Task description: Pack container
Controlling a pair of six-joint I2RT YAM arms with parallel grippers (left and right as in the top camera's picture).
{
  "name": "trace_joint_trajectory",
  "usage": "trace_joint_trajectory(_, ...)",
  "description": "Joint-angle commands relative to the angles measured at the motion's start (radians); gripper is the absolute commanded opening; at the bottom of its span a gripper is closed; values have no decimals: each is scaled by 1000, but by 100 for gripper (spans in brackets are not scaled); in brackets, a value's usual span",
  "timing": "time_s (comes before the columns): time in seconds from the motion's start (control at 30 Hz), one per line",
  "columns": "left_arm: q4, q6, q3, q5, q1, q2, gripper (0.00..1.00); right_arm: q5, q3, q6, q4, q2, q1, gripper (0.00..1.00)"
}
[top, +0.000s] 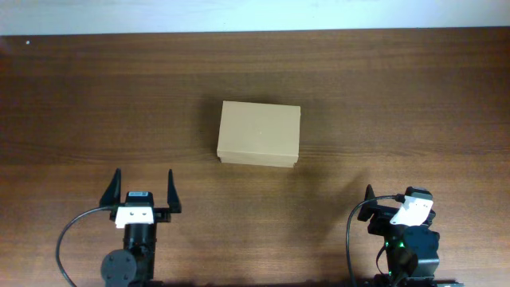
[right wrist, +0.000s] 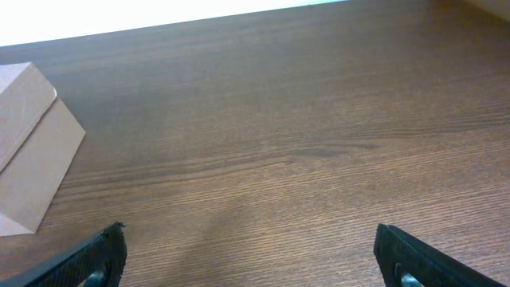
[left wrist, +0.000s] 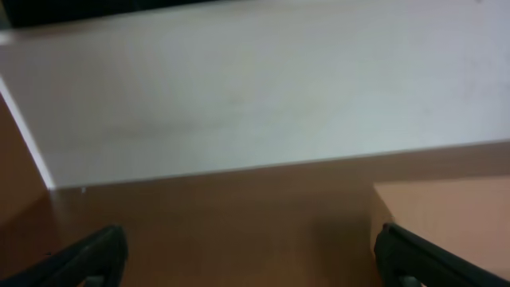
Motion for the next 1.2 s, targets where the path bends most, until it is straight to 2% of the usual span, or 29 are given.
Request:
trace_joint_trajectory(0.0, -53, 16, -10, -8, 0, -10, 99, 13, -8, 5, 2, -11, -7, 99)
trace_joint_trajectory(0.13, -171, 16, -10, -7, 0, -10, 100, 13, -8, 5, 2, -11, -7, 99)
trace_joint_trajectory(1.17, -164, 16, -10, -7, 0, -4, 100, 13, -8, 5, 2, -11, -7, 99)
